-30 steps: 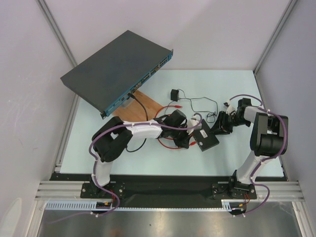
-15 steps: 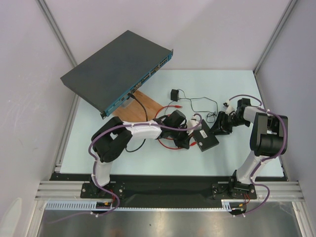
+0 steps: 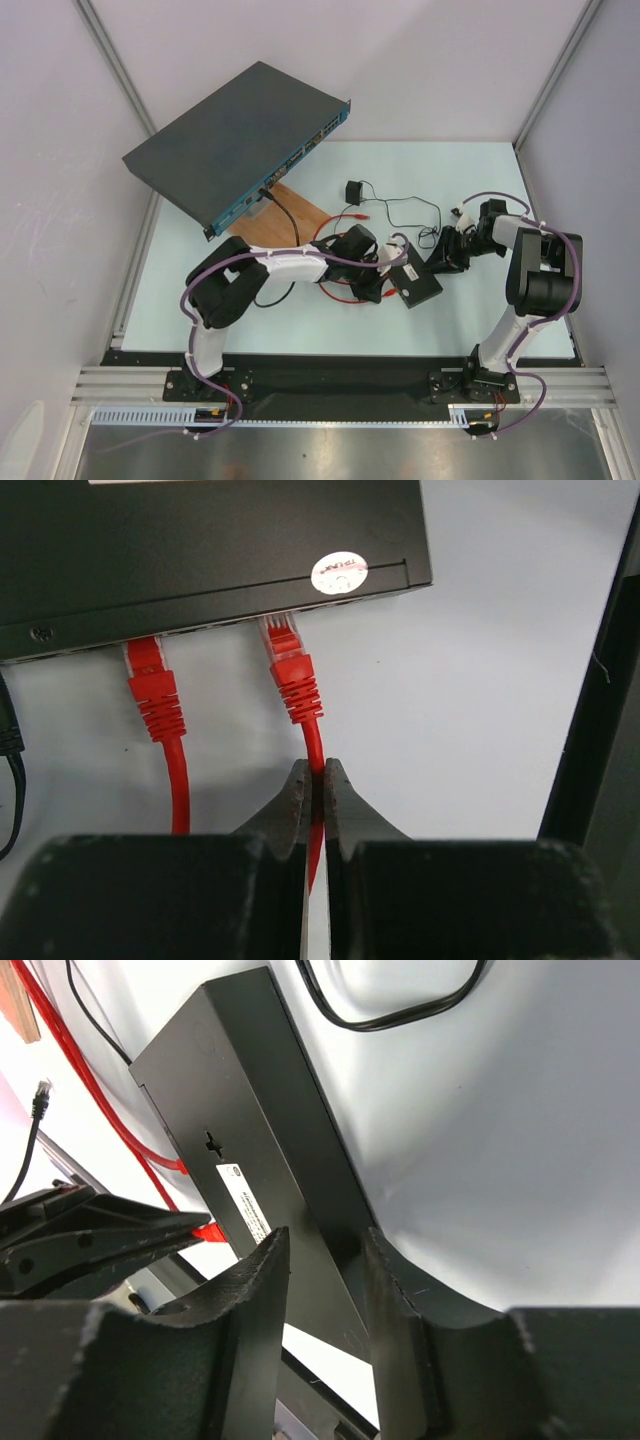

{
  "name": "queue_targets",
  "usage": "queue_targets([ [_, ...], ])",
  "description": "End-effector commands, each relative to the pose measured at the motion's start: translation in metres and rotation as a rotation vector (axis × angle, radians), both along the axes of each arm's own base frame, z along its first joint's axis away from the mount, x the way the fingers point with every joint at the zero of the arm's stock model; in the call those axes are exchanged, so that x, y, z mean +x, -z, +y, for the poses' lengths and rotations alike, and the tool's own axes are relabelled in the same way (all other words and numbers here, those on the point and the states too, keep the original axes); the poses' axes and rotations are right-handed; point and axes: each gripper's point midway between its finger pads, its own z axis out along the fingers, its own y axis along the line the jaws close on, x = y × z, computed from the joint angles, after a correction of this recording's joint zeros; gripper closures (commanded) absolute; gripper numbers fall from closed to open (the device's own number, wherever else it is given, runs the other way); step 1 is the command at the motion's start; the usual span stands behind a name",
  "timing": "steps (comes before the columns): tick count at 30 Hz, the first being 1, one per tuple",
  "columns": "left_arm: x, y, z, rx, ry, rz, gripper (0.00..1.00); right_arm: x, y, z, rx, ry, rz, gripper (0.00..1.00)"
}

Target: Insert the plug into the switch port

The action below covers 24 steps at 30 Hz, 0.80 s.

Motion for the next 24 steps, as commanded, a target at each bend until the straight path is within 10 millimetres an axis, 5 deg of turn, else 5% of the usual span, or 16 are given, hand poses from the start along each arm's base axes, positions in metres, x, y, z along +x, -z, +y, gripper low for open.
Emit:
queue_targets([
  [1, 0.023, -0.011, -0.021, -0.04, -0.003, -0.099, 0.99, -0.017, -0.01, 0.021, 0.112, -0.036, 0.067, 0.62],
  [24, 0.059, -0.034, -0.061, -0.079, -0.102, -0.104, 1.0, -0.046, -0.009, 0.056, 0.139, -0.127, 0.119, 0.73],
])
